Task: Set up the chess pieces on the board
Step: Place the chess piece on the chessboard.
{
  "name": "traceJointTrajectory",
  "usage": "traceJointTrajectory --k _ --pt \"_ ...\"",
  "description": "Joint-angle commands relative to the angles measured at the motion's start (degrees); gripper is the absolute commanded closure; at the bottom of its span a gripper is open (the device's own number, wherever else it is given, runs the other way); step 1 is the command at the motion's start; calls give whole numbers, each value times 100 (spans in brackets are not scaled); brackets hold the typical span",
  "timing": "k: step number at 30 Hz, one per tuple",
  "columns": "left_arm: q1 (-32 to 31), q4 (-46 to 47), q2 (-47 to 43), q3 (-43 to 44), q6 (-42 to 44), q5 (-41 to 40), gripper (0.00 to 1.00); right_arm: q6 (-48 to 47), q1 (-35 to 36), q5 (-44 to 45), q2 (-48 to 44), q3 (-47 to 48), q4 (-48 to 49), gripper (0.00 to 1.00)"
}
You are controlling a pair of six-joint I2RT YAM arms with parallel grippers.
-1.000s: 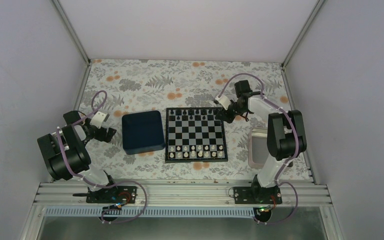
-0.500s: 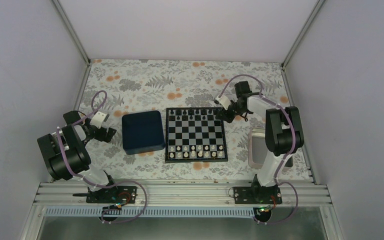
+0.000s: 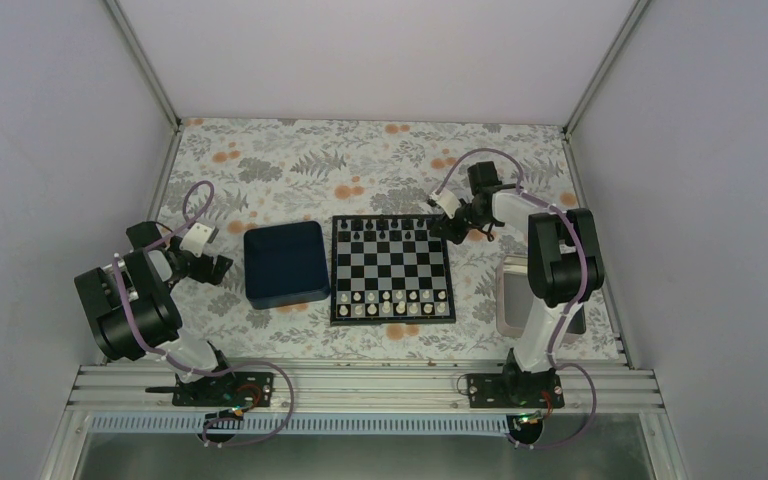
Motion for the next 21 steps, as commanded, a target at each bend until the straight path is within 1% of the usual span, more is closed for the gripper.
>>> traceJointTrajectory --k 1,12,21 --pt "37 -20 -30 -49 36 93 0 -71 -56 58 66 115 4 88" --pt "36 -38 -49 -46 52 110 0 -137 -58 130 -159 14 -125 89" --pt "35 -42 -64 -46 45 108 0 -152 -56 112 -198 -12 -174 86"
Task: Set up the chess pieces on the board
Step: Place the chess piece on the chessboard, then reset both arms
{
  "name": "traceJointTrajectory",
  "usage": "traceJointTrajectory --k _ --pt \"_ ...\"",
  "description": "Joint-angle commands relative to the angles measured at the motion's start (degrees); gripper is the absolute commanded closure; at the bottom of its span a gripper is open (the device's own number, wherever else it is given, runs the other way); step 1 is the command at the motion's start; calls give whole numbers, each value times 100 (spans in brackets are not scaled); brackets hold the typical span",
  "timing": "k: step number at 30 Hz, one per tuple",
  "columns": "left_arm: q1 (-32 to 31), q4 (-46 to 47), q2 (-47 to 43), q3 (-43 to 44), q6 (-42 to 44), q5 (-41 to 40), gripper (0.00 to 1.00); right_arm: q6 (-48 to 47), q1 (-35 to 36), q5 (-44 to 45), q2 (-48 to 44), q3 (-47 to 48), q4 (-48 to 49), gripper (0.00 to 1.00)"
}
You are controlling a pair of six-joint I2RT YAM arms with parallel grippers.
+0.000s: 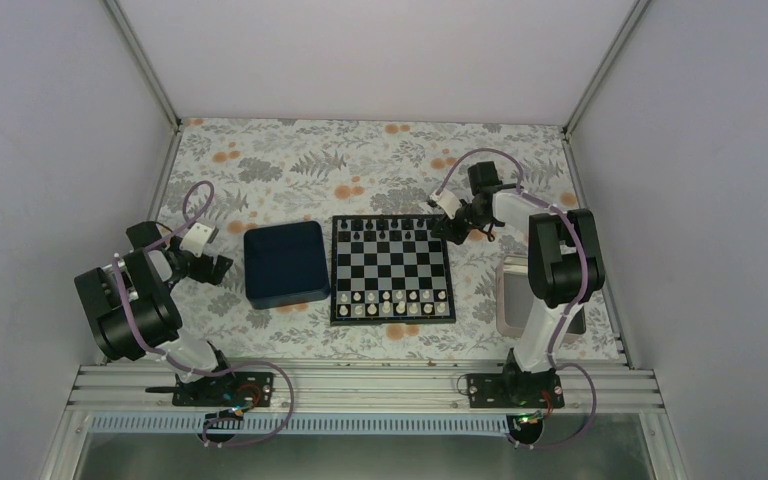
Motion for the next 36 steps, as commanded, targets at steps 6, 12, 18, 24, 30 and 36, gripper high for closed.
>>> traceJointTrajectory --k 6,12,18,24,30,36 --pt "35 -35 -40 -49 47 97 0 -122 -55 27 -246 -31 -87 76" --pt "36 -45 -56 -44 39 91 0 -83 -53 94 -602 56 -265 65" --pt "37 -46 -62 -45 40 99 0 29 -52 6 -1737 726 -1063 50" --pt "50 -64 -30 -29 47 132 0 1324 -49 878 -2253 1251 -437 0" --pt "45 -75 -82 -42 39 161 0 1496 -45 1031 -2522 707 345 0" --pt "50 -66 -119 -42 30 170 0 1463 -45 777 -2581 453 617 0"
